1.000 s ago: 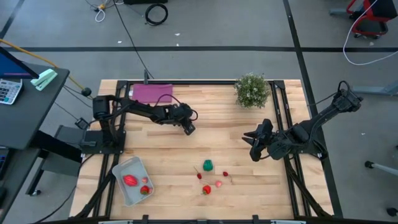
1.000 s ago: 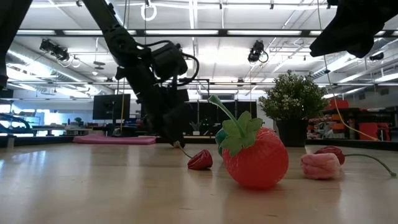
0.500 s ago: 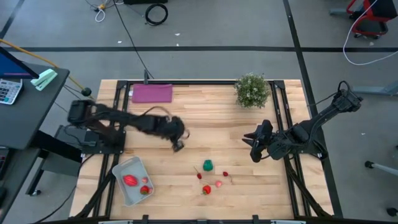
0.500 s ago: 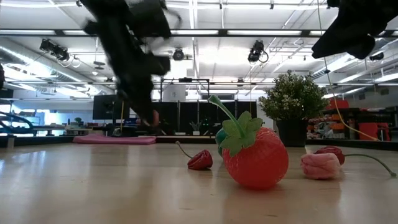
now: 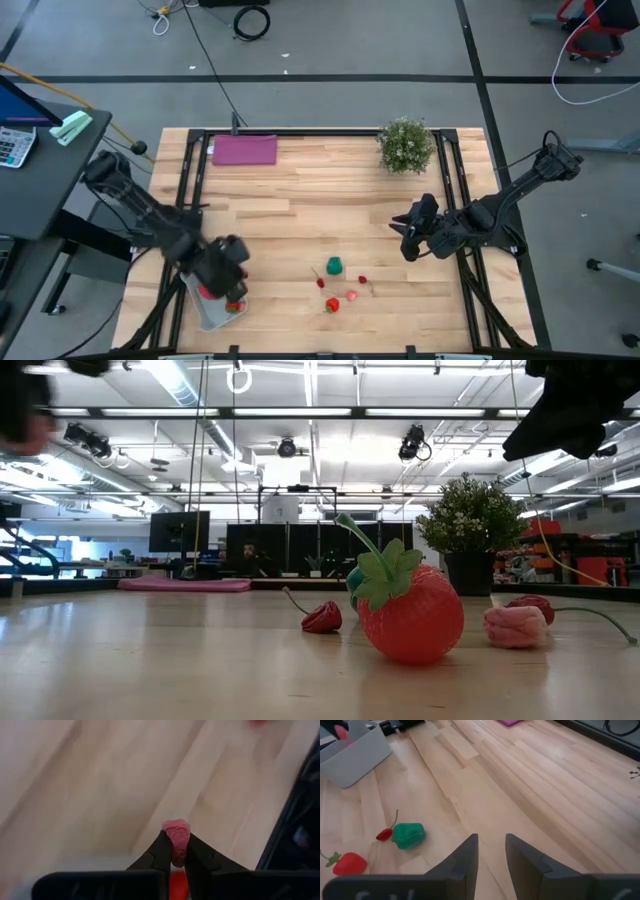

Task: Pick and placing Produce into tupperware
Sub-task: Put the pink peach into the gray bin, then move the gray bin to the middle of the table

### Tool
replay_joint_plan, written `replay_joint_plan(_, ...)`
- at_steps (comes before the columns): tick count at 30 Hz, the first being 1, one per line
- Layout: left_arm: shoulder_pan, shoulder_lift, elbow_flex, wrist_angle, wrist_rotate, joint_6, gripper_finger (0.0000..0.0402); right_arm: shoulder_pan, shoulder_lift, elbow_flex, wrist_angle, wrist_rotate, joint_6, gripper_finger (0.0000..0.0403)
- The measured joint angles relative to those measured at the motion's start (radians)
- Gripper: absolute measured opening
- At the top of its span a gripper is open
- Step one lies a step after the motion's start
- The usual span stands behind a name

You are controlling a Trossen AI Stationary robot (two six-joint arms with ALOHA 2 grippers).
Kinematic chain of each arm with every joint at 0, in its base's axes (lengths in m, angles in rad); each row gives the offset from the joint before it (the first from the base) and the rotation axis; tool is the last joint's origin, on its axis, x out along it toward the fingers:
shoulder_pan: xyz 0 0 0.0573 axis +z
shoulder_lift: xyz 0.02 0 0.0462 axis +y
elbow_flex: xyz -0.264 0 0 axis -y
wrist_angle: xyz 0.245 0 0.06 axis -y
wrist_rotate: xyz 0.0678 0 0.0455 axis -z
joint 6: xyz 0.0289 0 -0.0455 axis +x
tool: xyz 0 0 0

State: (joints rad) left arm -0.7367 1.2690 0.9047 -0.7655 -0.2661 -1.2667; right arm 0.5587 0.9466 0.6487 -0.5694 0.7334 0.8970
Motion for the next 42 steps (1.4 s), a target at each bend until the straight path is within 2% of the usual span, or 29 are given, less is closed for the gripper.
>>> replay_joint_plan(4,-0.107,0.052,-0.002,-0.09,0.002,-0.157,0.0037,0.0,0.0,0.0,0.001,0.002,0.0,0.0105)
replay_joint_plan(9,-0.192,0.087,-0.001,-0.1,0.002,-0.292,0.0036,0.0,0.0,0.0,0.001,0.002,0.0,0.0105)
replay_joint_plan(16,-0.234,0.179,-0.001,-0.092,0.035,-0.372,0.008,0.0,0.0,0.0,0.002,0.003,0.0,0.0105)
replay_joint_plan(23,-0.197,0.295,-0.001,-0.089,0.035,-0.347,0.0139,0.0,0.0,-0.001,0.002,0.002,0.0,0.0105)
replay_joint_plan(30,-0.134,0.315,0.0,-0.009,0.035,-0.257,0.0183,0.0,0.0,-0.001,0.002,0.002,0.0,0.0105)
replay_joint_plan(37,-0.055,0.309,0.0,0.042,0.036,-0.093,0.0202,0.0,0.0,-0.001,0.002,0.003,-0.001,0.0105)
replay_joint_plan(42,0.042,0.309,0.0,0.108,0.003,0.072,0.02,0.0,0.0,-0.001,0.004,0.022,-0.002,0.0105)
